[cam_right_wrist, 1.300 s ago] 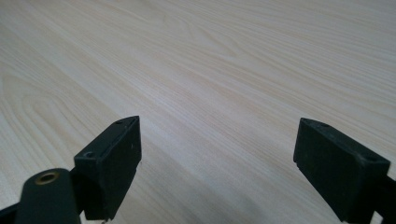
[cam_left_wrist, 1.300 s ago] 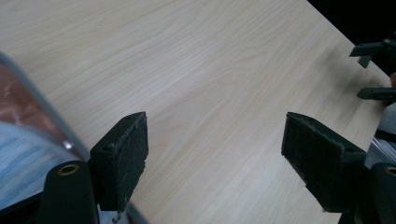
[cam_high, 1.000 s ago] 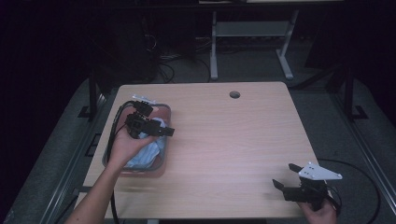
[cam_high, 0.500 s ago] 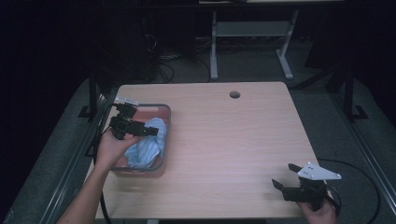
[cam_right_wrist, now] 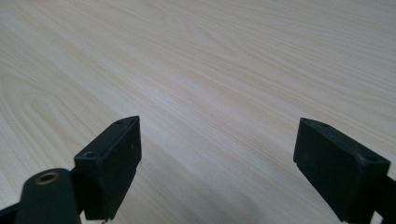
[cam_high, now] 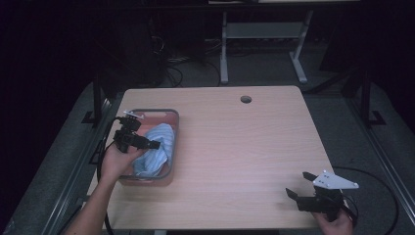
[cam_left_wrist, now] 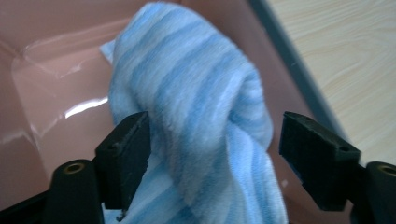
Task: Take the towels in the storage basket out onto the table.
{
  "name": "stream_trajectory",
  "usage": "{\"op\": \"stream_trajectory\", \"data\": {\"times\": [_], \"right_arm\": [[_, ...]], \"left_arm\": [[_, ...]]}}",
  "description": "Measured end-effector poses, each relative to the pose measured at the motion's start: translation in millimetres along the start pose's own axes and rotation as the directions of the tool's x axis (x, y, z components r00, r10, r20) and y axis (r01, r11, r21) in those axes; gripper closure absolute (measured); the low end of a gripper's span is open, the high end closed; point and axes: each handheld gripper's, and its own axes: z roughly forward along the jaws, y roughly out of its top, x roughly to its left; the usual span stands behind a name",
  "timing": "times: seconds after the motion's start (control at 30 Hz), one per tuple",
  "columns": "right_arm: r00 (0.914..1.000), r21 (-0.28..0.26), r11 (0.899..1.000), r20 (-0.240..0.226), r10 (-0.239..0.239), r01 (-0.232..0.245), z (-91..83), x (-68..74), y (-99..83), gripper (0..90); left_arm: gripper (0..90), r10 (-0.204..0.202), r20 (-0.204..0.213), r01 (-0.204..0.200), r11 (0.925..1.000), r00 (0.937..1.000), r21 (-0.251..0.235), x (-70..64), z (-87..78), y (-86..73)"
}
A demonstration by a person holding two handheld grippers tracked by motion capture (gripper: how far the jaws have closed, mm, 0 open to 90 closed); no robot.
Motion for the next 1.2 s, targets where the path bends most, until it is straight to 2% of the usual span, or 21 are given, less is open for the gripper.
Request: {"op": "stream_trajectory", "data": {"times": [0.07, 0.13, 0.43, 0.7, 0.87, 0.97, 1.2], "right_arm": [[1.0000, 0.002, 1.000, -0.004, -0.007, 0.007, 1.3, 1.6, 0.6, 14.7], [0.9999, 0.005, 1.000, -0.009, -0.015, 0.015, 2.6, 2.3, 1.2, 14.7], [0.9999, 0.004, 1.000, -0.011, -0.013, 0.013, 2.9, 2.6, 1.5, 14.9], [0.9998, 0.006, 1.000, -0.014, -0.013, 0.014, 3.4, 2.4, 1.2, 14.9], [0.9998, 0.007, 1.000, -0.014, -0.015, 0.015, 2.9, 1.9, 0.7, 14.9], [0.9999, 0.005, 1.000, -0.012, -0.009, 0.009, 1.9, 1.6, 1.0, 14.9], [0.9998, 0.007, 1.000, -0.014, -0.014, 0.014, 2.2, 1.0, 0.6, 14.9]], "left_arm": [[29.3, -0.001, -0.004, 0.001, 0.9997, 1.0000, 0.023, 1.1, 2.8, -1.0], [31.2, -0.006, -0.006, 0.006, 0.9996, 1.0000, 0.026, 2.2, 4.9, -2.3], [39.0, -0.014, -0.044, 0.017, 0.9965, 0.9990, 0.082, 3.5, 16.1, -3.0], [57.7, -0.022, -0.078, 0.031, 0.9921, 0.9967, 0.121, 1.4, 21.6, -2.5], [68.9, 0.006, -0.089, 0.008, 0.9888, 0.9960, 0.149, -1.6, 25.1, -2.5], [71.9, 0.003, -0.083, 0.009, 0.9885, 0.9965, 0.151, -0.8, 24.8, -2.1], [73.0, -0.014, -0.076, 0.023, 0.9937, 0.9970, 0.110, 1.4, 17.0, -3.4]]}}
